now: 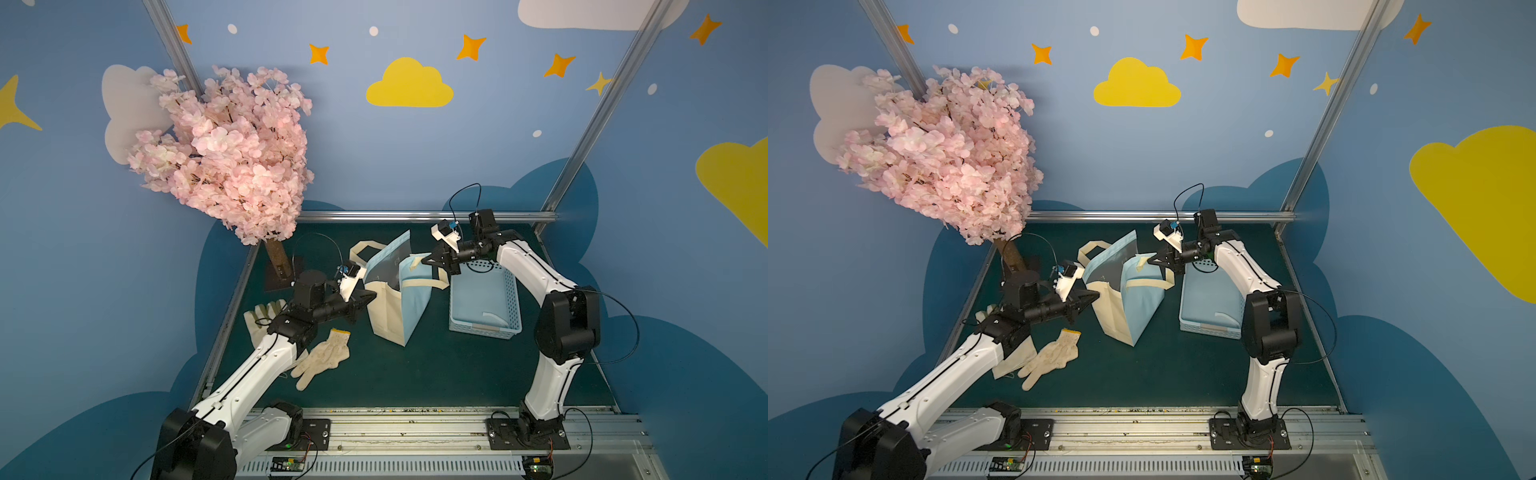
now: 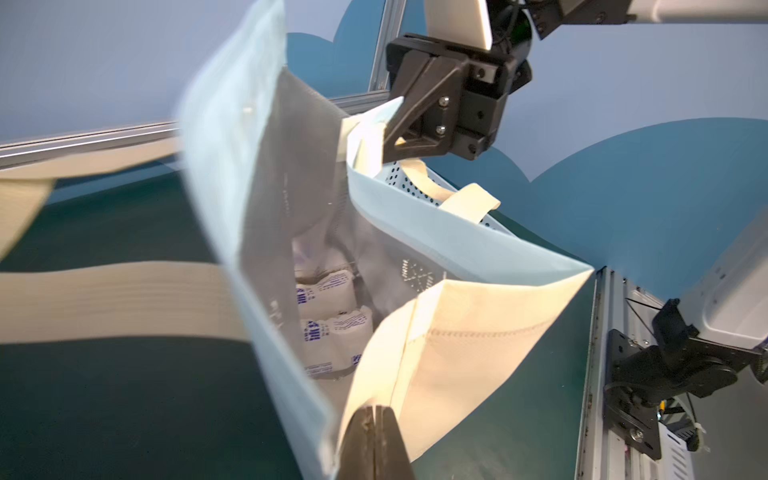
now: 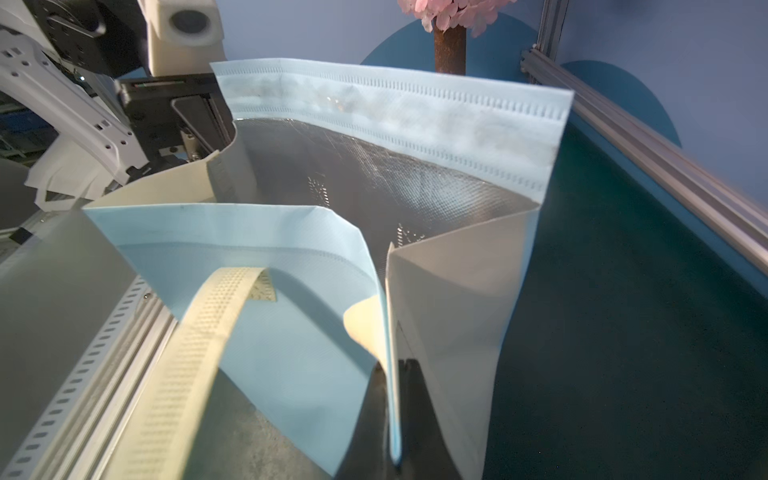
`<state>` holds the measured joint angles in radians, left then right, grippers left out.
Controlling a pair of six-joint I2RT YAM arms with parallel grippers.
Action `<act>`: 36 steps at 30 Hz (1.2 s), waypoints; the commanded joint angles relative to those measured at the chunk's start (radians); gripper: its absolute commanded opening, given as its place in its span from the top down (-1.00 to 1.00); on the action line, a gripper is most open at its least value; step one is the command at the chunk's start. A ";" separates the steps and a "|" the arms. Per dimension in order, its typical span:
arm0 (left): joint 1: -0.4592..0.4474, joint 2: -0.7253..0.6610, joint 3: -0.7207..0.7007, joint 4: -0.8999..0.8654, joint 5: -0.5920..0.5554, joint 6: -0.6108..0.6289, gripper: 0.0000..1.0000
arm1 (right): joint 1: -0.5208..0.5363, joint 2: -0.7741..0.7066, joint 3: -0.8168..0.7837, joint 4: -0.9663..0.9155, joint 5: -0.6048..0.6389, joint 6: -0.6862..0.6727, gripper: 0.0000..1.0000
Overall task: Place the ice pack in the delivery bag
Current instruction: Close the delivery bag at the center of the board.
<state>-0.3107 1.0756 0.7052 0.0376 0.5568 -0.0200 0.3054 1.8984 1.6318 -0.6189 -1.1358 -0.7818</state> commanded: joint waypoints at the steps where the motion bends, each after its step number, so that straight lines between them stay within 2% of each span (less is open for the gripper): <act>1: 0.052 -0.005 -0.014 0.015 0.069 0.033 0.95 | 0.011 -0.126 -0.078 -0.049 0.034 0.039 1.00; 7: 0.124 0.036 0.013 -0.005 0.258 0.115 0.95 | 0.012 -0.336 -0.260 -0.036 0.077 0.160 1.00; 10: 0.146 0.081 0.044 -0.032 0.349 0.164 0.95 | 0.000 -0.362 -0.315 0.004 0.143 0.183 0.94; 11: 0.148 0.098 0.057 -0.045 0.369 0.183 0.95 | -0.006 -0.354 -0.318 0.011 0.160 0.173 0.78; 12: 0.150 0.119 0.075 -0.072 0.389 0.210 0.95 | -0.012 -0.340 -0.306 0.008 0.177 0.164 0.54; 15: 0.153 0.182 0.135 -0.142 0.433 0.264 0.94 | -0.038 -0.298 -0.248 -0.025 0.188 0.130 0.14; 19: 0.155 0.254 0.205 -0.211 0.485 0.311 0.95 | -0.054 -0.279 -0.202 -0.079 0.228 0.107 -0.24; 23: 0.156 0.260 0.228 -0.240 0.485 0.318 0.92 | -0.072 -0.329 -0.240 -0.085 0.239 0.072 -0.67; 24: 0.157 0.250 0.223 -0.244 0.479 0.320 0.83 | -0.076 -0.343 -0.254 -0.083 0.244 0.064 -0.82; 26: 0.159 0.214 0.207 -0.250 0.470 0.319 0.68 | -0.091 -0.358 -0.276 -0.070 0.224 0.062 -0.96; 29: 0.162 0.152 0.173 -0.268 0.462 0.318 0.44 | -0.089 -0.342 -0.275 -0.071 0.173 0.058 -0.97; 33: 0.162 0.075 0.146 -0.345 0.460 0.332 -0.14 | -0.055 -0.306 -0.273 -0.064 0.130 0.047 -0.97; 36: 0.162 0.027 0.116 -0.362 0.457 0.331 -0.42 | -0.034 -0.276 -0.275 -0.028 0.128 0.046 -0.97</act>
<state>-0.1524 1.1370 0.8478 -0.2600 0.9985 0.2913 0.2539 1.5871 1.3636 -0.6674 -0.9714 -0.7197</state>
